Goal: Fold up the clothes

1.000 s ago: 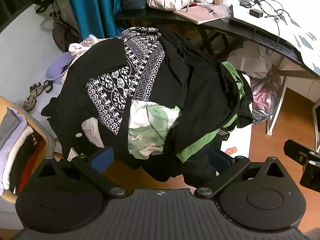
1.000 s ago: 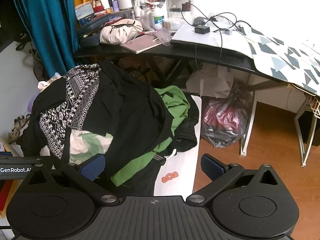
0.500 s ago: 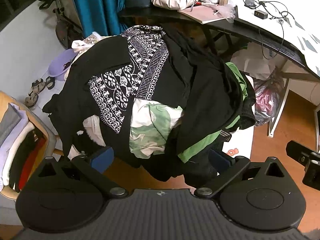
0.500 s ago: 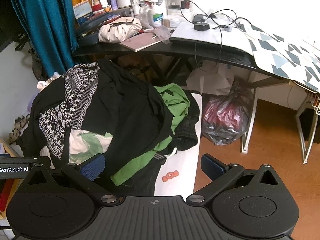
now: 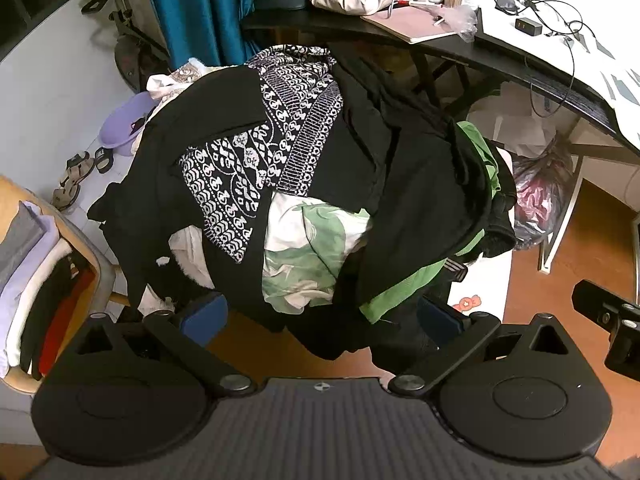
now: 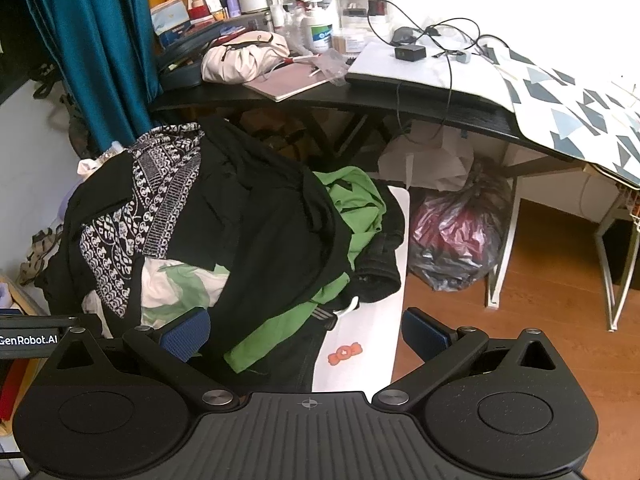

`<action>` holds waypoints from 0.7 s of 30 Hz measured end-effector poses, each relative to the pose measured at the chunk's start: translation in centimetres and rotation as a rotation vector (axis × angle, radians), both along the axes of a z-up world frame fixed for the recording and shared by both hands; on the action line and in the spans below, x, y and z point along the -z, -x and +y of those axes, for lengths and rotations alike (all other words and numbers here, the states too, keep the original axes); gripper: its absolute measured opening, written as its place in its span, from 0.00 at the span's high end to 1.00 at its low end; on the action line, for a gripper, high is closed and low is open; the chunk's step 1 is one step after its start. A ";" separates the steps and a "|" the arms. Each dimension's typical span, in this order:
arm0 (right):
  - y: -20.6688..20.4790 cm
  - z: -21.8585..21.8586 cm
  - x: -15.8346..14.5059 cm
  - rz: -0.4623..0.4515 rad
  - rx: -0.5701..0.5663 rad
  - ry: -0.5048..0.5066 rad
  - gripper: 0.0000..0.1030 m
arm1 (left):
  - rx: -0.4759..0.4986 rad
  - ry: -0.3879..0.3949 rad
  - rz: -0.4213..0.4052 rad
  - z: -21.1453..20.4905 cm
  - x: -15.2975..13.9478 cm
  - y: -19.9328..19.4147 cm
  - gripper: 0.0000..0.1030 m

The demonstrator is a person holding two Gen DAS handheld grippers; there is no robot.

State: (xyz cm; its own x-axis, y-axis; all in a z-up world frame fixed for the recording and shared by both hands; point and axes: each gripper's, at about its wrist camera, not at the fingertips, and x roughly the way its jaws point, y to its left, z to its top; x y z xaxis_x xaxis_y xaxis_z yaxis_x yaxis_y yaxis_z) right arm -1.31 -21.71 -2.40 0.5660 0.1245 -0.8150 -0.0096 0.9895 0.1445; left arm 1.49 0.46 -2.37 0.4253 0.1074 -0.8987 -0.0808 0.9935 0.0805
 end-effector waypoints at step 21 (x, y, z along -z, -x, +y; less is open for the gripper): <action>-0.1 0.4 0.5 0.014 -0.019 -0.016 0.01 | -0.011 0.009 0.024 0.3 0.1 0.0 0.00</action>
